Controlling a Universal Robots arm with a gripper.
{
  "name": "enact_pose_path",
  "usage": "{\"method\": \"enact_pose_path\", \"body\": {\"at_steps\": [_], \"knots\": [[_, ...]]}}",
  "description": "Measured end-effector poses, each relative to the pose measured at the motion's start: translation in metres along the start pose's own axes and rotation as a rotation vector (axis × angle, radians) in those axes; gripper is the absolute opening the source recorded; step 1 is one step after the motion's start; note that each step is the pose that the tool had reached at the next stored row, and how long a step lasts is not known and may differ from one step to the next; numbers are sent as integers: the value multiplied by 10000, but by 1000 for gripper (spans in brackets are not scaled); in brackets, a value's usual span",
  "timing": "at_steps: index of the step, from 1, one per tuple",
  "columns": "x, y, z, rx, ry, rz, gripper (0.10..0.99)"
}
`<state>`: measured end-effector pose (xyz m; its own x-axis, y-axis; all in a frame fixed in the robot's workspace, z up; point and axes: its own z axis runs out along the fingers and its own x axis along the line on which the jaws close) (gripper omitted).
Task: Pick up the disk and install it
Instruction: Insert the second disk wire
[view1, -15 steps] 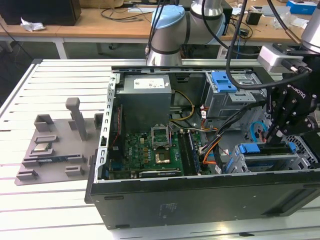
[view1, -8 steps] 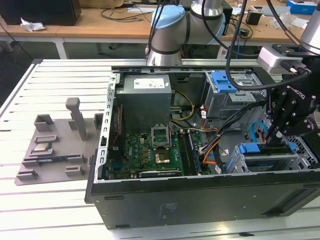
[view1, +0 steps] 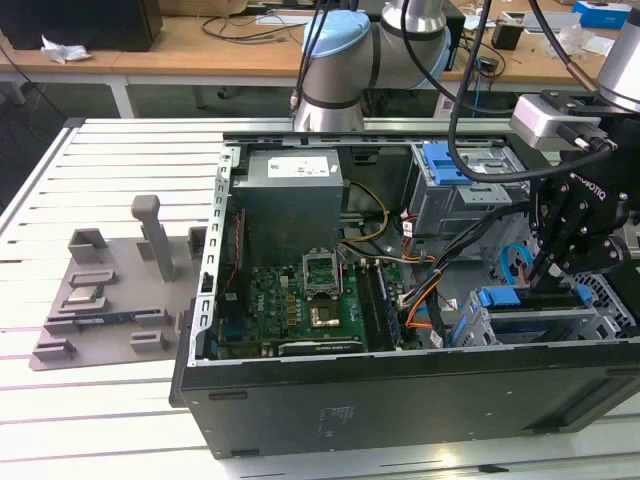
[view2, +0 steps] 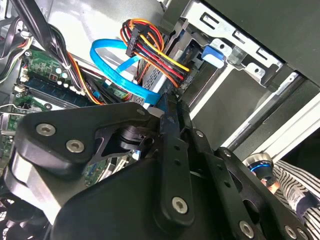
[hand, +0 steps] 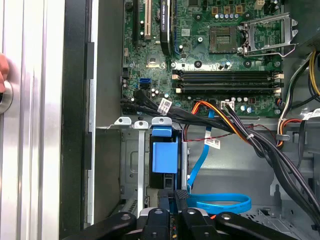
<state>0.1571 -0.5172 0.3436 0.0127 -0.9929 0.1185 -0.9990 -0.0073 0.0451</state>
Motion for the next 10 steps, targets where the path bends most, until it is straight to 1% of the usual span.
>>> {"method": "enact_pose_path", "body": {"at_steps": [3, 4, 10], "knots": [[-1, -20, 9, 0, -17, -4, 161], [-1, -25, 6, 0, -9, -5, 161], [0, -27, 33, 1, -2, -5, 161]]}}
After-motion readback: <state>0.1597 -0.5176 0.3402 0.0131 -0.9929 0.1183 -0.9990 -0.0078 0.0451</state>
